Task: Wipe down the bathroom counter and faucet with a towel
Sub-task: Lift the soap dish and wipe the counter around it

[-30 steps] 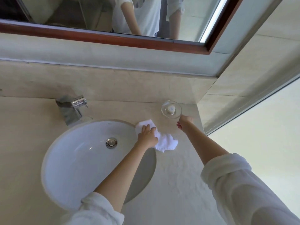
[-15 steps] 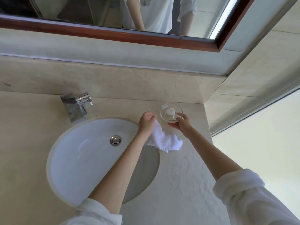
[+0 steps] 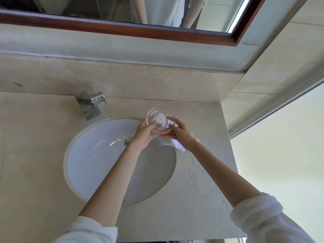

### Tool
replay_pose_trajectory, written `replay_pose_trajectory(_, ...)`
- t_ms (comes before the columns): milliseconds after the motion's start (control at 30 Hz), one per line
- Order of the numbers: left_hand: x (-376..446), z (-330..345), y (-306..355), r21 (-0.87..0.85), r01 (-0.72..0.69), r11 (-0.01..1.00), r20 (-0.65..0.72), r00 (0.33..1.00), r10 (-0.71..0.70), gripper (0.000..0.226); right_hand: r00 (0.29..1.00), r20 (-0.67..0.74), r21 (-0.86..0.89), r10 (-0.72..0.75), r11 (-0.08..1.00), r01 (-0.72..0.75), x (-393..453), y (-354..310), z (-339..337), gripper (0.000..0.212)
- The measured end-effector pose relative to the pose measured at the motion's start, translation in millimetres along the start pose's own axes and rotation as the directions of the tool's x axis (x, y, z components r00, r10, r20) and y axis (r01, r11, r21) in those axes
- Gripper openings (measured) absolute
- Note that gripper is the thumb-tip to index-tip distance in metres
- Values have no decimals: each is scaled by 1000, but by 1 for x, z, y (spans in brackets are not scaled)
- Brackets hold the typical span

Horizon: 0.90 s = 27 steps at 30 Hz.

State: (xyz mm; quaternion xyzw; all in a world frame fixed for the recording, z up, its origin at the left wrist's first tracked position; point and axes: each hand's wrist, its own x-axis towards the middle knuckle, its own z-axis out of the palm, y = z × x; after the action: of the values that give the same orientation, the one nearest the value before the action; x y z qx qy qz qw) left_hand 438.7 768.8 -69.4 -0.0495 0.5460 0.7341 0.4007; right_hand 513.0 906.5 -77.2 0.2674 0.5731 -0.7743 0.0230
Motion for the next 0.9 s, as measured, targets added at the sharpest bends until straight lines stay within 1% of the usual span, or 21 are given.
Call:
replay_pose_trajectory(100,-13,-11,7,-34,-5,999,32,999,7,27,999,39,21,-10,1000,9,-7,-2,9,35)
replay_pose_trajectory(167,-18,-18,6,-45,-13,999,23,1000,14,30,998,63,12,-7,1000,6,-13,-5,13,33)
replay_pose_trajectory(200,-19,-20,5,-47,-13,999,4,1000,13,32,999,43,6,4,1000,-4,-13,-4,14,35)
replay_pose_trajectory(233,-21,-21,5,-59,-11,998,-11,1000,10,34,1000,-23,-10,8,1000,-9,-11,-2,16,37)
replay_pose_trajectory(267,-22,-22,4,-70,-6,998,-24,1000,4,34,991,-133,-59,-14,998,6,-7,1,20,37)
replay_pose_trajectory(300,-24,-22,4,-84,1,996,-25,1000,-3,33,961,-264,-182,-79,983,30,-1,6,22,36)
replay_pose_trajectory(333,-26,-22,5,-95,7,995,-16,1000,-8,31,918,-353,-384,-183,922,36,6,11,22,34)
replay_pose_trajectory(367,-28,-21,6,-109,14,994,-3,1000,-15,29,896,-343,-620,-283,784,11,12,16,21,34)
replay_pose_trajectory(400,-30,-21,6,-111,20,994,11,1000,-19,27,918,-243,-820,-314,572,-22,14,23,19,37)
replay_pose_trajectory(433,-32,-20,7,-101,22,995,22,1000,-20,26,954,-129,-939,-271,344,-29,15,33,16,41)
replay_pose_trajectory(467,-33,-19,6,-78,18,997,33,999,-15,26,976,-43,-989,-212,150,-11,15,44,12,46)
replay_pose_trajectory(500,-35,-17,6,-60,14,998,41,999,-12,27,982,19,-1000,-187,-1,19,14,55,8,51)
replay_pose_trajectory(533,-35,-16,6,-48,12,999,46,999,-10,29,981,56,-994,-185,-107,37,14,65,3,55)
replay_pose_trajectory(567,-36,-14,7,-44,10,999,46,999,-8,31,977,70,-986,-201,-161,37,15,70,0,57)
replay_pose_trajectory(600,-37,-12,9,-42,4,999,40,999,-3,33,971,74,-985,-227,-170,36,17,73,-4,54)
replay_pose_trajectory(700,-35,-2,17,-64,-7,998,15,1000,8,33,940,139,-989,-313,-94,115,14,73,-24,31)
replay_pose_trajectory(767,-33,8,25,-94,-7,996,-33,999,4,28,903,224,-975,-365,-91,205,-1,79,-51,25)
replay_pose_trajectory(800,-30,13,28,-107,-10,994,-65,998,3,26,894,258,-966,-366,-101,237,-8,80,-66,23)
replay_pose_trajectory(833,-28,18,32,-118,-13,993,-93,996,2,24,890,275,-962,-363,-109,252,-13,81,-81,27)
replay_pose_trajectory(867,-26,22,35,-124,-15,992,-107,994,1,22,891,272,-962,-363,-101,252,-15,79,-94,35)
replay_pose_trajectory(900,-25,26,39,-132,-14,991,-104,995,0,21,897,239,-971,-371,-74,228,-13,75,-104,44)
